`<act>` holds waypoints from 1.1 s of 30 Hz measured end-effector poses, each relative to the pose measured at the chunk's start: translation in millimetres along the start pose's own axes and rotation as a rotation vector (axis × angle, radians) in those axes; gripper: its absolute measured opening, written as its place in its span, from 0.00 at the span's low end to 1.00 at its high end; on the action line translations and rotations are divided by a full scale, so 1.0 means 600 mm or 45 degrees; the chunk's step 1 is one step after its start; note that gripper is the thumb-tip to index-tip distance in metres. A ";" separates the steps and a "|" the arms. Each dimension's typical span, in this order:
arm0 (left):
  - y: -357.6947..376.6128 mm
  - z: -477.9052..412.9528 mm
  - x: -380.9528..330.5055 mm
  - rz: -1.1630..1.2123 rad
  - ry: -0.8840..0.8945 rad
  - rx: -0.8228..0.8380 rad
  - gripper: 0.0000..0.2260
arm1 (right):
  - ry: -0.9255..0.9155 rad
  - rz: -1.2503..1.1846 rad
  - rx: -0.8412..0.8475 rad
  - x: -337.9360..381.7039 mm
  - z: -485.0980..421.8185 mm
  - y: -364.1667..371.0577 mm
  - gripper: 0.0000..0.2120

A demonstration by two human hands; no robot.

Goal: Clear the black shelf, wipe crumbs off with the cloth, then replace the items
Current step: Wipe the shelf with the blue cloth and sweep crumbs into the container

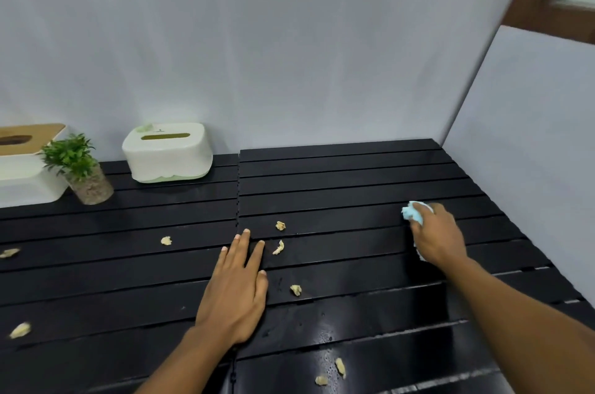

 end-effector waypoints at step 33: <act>-0.008 -0.017 0.082 -0.175 0.054 0.112 0.30 | -0.818 -0.402 0.329 0.433 0.074 0.168 0.21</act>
Point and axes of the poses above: each hand's wrist, its own z-axis away from the middle knuckle, its own y-axis out of the palm, x = y × z, the point moved 6 cm from there along -z, towards the middle knuckle, and after that the axes turned 13 degrees about -x, right-handed, at the moved point
